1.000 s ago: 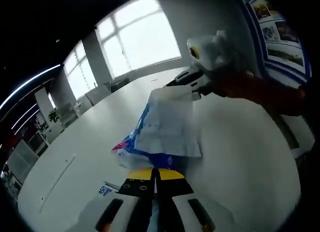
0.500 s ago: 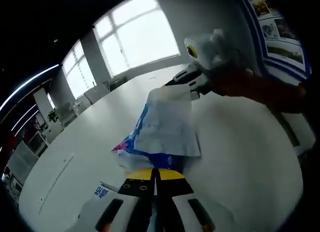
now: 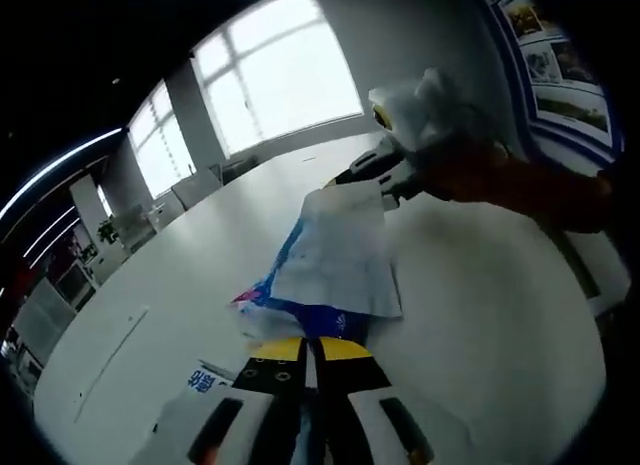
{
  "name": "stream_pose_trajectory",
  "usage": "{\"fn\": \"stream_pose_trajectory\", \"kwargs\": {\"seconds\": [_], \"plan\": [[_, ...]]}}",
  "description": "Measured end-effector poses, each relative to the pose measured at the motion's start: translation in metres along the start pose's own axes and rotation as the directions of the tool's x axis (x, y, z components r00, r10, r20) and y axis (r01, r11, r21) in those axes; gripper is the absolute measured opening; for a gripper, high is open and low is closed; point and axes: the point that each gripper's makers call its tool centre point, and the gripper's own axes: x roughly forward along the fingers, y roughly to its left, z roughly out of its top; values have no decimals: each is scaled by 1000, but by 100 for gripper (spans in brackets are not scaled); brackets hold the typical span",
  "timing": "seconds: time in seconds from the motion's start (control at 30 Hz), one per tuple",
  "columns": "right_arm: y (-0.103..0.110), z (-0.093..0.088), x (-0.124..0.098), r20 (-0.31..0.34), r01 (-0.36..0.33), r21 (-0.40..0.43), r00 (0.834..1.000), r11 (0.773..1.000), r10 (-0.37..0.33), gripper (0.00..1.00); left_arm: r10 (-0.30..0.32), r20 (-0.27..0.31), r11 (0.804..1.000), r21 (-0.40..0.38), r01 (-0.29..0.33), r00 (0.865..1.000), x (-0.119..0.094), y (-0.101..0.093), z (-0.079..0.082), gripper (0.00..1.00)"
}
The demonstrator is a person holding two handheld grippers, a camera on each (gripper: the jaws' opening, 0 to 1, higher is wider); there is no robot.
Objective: Arrange the tabletop items into an orderly group along one side of the table until the central work area is clear of visible clutter.
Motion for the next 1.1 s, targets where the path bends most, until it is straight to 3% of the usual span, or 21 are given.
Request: {"fn": "stream_pose_trajectory", "kwargs": {"seconds": [0.3, 0.53, 0.7, 0.73, 0.83, 0.9, 0.93, 1.03, 1.07, 1.1], "plan": [[-28, -4, -16, -5, 93, 21, 996, 995, -93, 9, 19, 11, 1000, 14, -19, 1000, -17, 3, -1, 4], [-39, 4, -38, 52, 125, 50, 991, 991, -127, 12, 25, 62, 1000, -12, -24, 998, -40, 5, 4, 5], [-24, 24, -66, 111, 109, 50, 987, 993, -114, 16, 27, 99, 999, -35, -24, 995, -62, 2, 4, 8], [-24, 28, -58, 118, 92, 50, 988, 994, -98, 18, 17, 99, 999, -39, -14, 995, -66, 0, 2, 12], [-11, 36, -65, 143, 39, 55, 989, 998, -47, 32, 21, 108, 999, -43, -16, 994, -79, -4, 0, 21], [-1, 42, -71, 155, 4, 65, 988, 998, -15, 47, 12, 122, 999, -47, -7, 992, -88, -7, 1, 30], [3, 45, -73, 161, -6, 68, 987, 998, -5, 54, 7, 123, 998, -56, 0, 992, -91, -8, 1, 39], [12, 51, -77, 179, -33, 65, 984, 997, 21, 89, 12, 129, 998, -60, -4, 992, -103, -15, 4, 68], [33, 62, -86, 222, -102, 100, 972, 990, 78, 100, 13, 132, 998, -61, -5, 991, -107, -17, 5, 77], [38, 64, -90, 228, -118, 86, 969, 989, 96, 98, 19, 130, 998, -62, -11, 991, -110, -18, 5, 85]]}}
